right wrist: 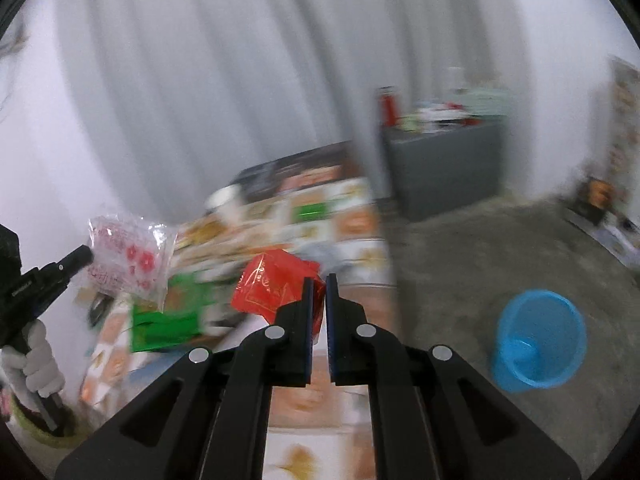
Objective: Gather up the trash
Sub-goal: 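Carry the plastic bag to the blue wastebasket and open the left gripper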
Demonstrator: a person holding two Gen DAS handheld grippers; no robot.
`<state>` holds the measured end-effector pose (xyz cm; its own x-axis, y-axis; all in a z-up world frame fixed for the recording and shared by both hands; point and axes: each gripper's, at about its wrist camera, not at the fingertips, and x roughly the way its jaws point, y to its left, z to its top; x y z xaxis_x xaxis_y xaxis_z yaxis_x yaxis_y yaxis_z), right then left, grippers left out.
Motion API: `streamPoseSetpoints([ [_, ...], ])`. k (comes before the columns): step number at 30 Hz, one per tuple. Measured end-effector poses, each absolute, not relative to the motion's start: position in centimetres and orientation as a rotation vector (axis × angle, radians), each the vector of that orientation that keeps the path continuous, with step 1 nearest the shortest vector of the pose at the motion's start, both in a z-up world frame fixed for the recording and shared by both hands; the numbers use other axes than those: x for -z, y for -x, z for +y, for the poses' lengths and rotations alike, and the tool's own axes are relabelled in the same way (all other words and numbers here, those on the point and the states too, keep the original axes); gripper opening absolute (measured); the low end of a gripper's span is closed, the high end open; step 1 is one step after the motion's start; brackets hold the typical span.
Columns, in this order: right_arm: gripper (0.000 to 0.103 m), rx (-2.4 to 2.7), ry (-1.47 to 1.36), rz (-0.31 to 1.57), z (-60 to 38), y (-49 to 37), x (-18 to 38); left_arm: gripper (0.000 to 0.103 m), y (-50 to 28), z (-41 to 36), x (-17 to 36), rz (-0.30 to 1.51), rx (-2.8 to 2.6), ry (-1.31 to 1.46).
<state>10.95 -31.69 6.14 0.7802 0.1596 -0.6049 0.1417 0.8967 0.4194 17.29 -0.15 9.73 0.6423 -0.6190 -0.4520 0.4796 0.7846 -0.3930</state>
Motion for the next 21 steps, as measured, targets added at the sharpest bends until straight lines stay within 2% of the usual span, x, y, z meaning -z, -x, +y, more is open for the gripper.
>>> streamPoseSetpoints([
  [5, 0.006, 0.200, -0.559, 0.734, -41.2, -6.9, -1.5, 0.002, -22.1, -13.9, -8.1, 0.789, 0.774, 0.129],
  [11, 0.006, 0.368, -0.706, 0.785, -49.2, -5.5, 6.4, 0.002, -27.2, -31.4, -3.0, 0.965, 0.837, -0.078],
  [17, 0.006, 0.496, -0.856, 0.849, -55.8, -7.3, 15.1, 0.003, -30.5, -45.8, 5.8, 1.094, 0.909, -0.147],
  [21, 0.007, 0.576, -0.902, 0.899, -58.7, -8.5, 20.2, 0.004, -31.2, -51.8, 11.2, 1.166, 0.882, -0.177],
])
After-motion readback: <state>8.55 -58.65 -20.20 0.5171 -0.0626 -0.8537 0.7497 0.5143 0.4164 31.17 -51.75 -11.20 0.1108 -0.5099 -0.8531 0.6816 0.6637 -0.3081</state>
